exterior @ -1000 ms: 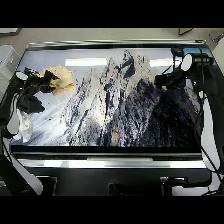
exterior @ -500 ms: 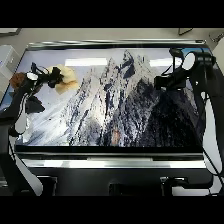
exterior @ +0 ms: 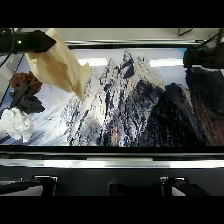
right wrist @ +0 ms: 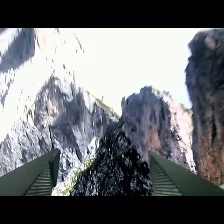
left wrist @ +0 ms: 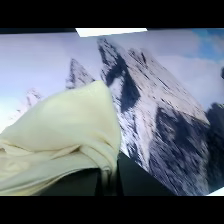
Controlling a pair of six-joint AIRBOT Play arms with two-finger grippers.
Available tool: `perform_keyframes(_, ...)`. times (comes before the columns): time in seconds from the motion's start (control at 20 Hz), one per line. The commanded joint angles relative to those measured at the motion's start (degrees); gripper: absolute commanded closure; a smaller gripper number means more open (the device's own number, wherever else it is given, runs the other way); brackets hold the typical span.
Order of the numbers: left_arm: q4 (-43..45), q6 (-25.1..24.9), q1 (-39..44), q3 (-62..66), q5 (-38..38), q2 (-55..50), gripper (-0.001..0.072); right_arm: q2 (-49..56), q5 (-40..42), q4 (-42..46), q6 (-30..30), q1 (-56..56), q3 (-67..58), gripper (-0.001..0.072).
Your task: Fold the clothes and pants, and hang the long-sleeved shirts on hangers.
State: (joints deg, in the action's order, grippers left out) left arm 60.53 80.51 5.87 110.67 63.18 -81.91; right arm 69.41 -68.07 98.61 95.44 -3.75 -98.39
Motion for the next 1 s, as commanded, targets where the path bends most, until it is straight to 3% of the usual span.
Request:
perform_keyframes(0.0,4.7,6.5,10.1,-7.2,3.3,9.6,0.0683,-6.1,-4.0,1.0,1.2,0.0,0.0,0.0084)
perform_keyframes(0.15,8.9,12.9,20.9,-16.3,-8.1,9.1,0.0682,-7.8,-8.4,0.8,1.2,0.0,0.0,0.0084)
perform_keyframes(0.3,17.1,27.0,27.7,-27.7,-17.0,5.3,0.0682,-6.9,-18.0,0.4,1.2,0.0,0.1,0.0084)
perform_keyframes(0.4,15.5,34.7,29.6,-34.2,-20.0,0.0,0.0677,-4.7,-22.8,-1.2,0.2,0.0,0.6,0.0083)
perform_keyframes(0.45,11.6,35.2,29.7,-35.4,-20.6,-2.8,0.0522,-3.2,-23.1,-2.9,-0.7,0.0,1.8,0.0082)
perform_keyframes(0.5,5.4,33.0,29.4,-35.4,-19.9,-5.3,0.0095,-1.8,-22.5,-5.2,-1.4,0.0,3.6,0.0078)
perform_keyframes(0.55,-2.6,28.3,28.3,-35.0,-18.3,-6.8,-0.0005,-0.1,-21.8,-8.1,-1.8,0.0,5.7,0.0039)
perform_keyframes(0.65,-12.3,15.9,24.4,-32.8,-14.3,-6.6,-0.0006,4.1,-20.3,-14.6,-1.9,0.0,9.9,0.0024)
perform_keyframes(0.7,-12.7,12.9,21.4,-30.3,-10.4,-6.0,-0.0006,6.3,-19.5,-17.5,-1.9,0.0,12.1,0.0024)
perform_keyframes(0.8,-10.3,9.3,13.2,-24.6,-0.9,-4.4,-0.0006,10.1,-16.8,-22.3,-2.6,0.0,16.2,0.0024)
perform_keyframes(0.95,0.5,9.4,1.0,-22.3,11.1,-3.3,-0.0005,15.2,-13.4,-30.6,-3.8,0.0,20.5,0.0024)
